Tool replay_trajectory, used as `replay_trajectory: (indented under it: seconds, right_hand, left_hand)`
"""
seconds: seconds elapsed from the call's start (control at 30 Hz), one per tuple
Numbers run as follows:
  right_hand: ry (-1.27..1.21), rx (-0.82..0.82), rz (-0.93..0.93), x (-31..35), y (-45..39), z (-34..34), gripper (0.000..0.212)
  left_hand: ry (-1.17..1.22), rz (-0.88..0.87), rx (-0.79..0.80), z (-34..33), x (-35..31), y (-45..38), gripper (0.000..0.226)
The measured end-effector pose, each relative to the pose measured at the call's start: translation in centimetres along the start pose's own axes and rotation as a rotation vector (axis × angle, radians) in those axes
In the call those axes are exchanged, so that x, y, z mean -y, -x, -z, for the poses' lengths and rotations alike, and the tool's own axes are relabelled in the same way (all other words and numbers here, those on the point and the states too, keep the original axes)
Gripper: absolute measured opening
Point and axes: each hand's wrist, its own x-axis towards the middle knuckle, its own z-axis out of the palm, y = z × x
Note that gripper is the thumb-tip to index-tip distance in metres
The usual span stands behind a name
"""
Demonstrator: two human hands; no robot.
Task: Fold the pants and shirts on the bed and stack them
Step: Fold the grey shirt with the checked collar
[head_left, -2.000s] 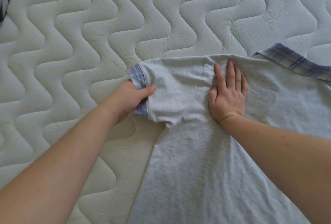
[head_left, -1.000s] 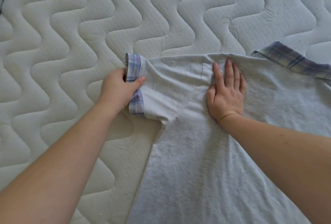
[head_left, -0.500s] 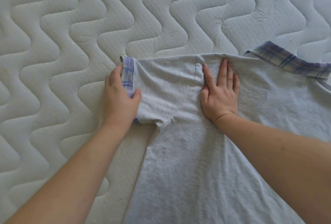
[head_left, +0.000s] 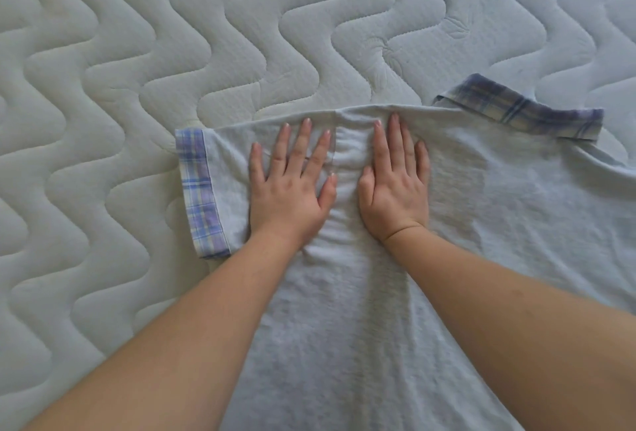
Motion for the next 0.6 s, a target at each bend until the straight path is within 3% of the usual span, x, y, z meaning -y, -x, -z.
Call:
replay_trajectory:
  seconds: [0.23,0.5,0.6]
  right_hand:
    - [0.045,0.050,0.001,0.0,-0.1,-0.1,0.069]
    - [0.049,0.130,-0.005,0.0,-0.5,0.1,0.069]
    - [-0.037,0.227,0.016,-0.1,-1.1,1.3,0.068]
  left_hand:
    - [-0.028,-0.032,-0.092,-1.4,-0.1,-0.2,0.067]
    - [-0.102,0.003,0.023,-0.6,-0.4,-0.6,0.067]
    - [-0.132,0.011,0.142,0.4,-0.6,-0.7,0.067]
